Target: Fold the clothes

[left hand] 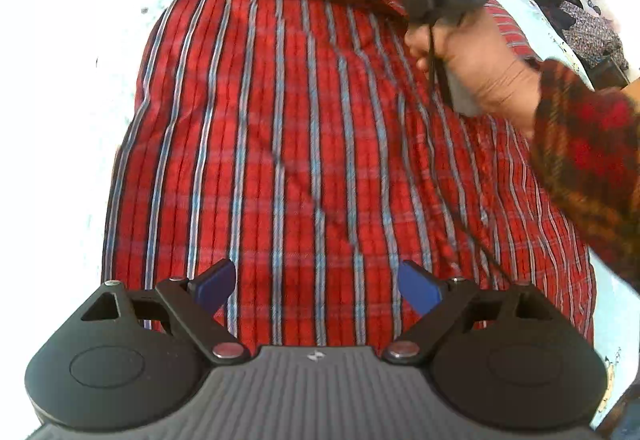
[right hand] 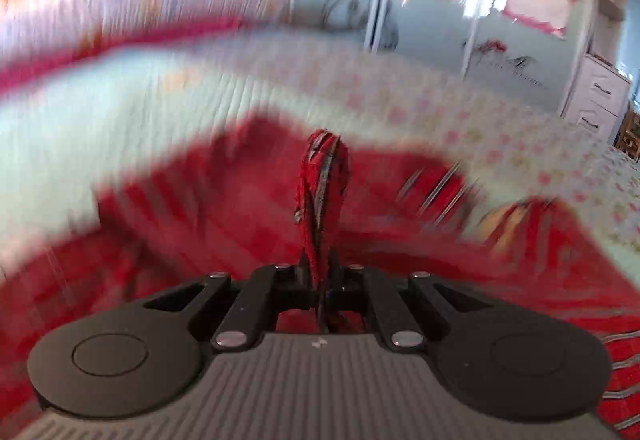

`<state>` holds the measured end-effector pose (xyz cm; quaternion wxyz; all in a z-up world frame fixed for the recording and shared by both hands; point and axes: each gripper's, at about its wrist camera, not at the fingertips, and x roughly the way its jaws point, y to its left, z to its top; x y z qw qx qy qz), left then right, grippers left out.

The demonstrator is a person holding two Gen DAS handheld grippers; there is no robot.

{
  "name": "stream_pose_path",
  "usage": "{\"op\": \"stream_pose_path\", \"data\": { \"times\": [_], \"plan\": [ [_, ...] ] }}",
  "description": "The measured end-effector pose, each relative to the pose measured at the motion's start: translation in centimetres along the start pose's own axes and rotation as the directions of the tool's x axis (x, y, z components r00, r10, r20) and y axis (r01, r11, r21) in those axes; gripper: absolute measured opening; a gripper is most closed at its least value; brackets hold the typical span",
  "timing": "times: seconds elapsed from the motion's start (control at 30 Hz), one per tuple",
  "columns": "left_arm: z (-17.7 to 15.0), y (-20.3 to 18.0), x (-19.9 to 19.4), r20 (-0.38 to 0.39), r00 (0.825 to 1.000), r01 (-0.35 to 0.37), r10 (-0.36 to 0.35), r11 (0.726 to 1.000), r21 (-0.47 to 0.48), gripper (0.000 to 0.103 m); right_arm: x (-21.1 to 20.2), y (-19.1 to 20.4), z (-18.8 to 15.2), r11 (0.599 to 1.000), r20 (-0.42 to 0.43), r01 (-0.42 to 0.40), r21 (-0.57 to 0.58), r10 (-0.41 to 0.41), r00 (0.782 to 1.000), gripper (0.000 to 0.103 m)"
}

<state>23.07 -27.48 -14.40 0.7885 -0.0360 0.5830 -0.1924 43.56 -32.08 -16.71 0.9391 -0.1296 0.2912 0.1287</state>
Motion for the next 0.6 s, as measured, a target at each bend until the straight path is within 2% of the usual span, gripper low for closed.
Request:
{"op": "stream_pose_path", "data": {
  "times": [0.1, 0.33, 0.43, 0.5, 0.57, 0.6],
  "plan": [
    [-0.2, 0.7, 0.4, -0.017, 1.000, 0.015, -0.015, 1.000, -0.013, 0.092, -0.3, 2.2, -1.2, 0.994, 0.028, 0.057, -0.094, -0.054, 0.998, 0.017],
    [0.2, 1.1, 0.5, -0.010, 0.999, 0.039, -0.040, 0.999, -0.033, 0.092, -2.1, -1.0, 1.8, 0.996, 0.071, -0.025, 0.082, 0.020, 0.997, 0.013],
    [0.3, 1.2, 0.6, -0.010, 0.999, 0.049, -0.050, 0.998, -0.042, 0.092, -3.9, -2.1, 3.8, 0.982, 0.161, -0.047, 0.182, 0.017, 0.987, 0.013],
    [0.2, 1.0, 0.9, -0.011, 0.999, 0.049, -0.049, 0.998, -0.042, 0.092, -3.6, -1.4, 4.6, 0.984, 0.206, -0.053, 0.170, 0.017, 0.978, 0.013],
    [0.2, 0.6, 1.3, -0.014, 0.999, 0.041, -0.041, 0.999, -0.034, 0.092, -1.7, 0.0, 4.3, 0.987, 0.176, -0.083, 0.138, 0.058, 0.983, 0.020],
    [0.1, 0.4, 1.5, -0.015, 0.999, 0.036, -0.037, 0.999, -0.030, 0.092, -0.1, 0.9, 3.7, 0.986, 0.137, -0.117, 0.116, 0.101, 0.985, 0.027]
  ]
}}
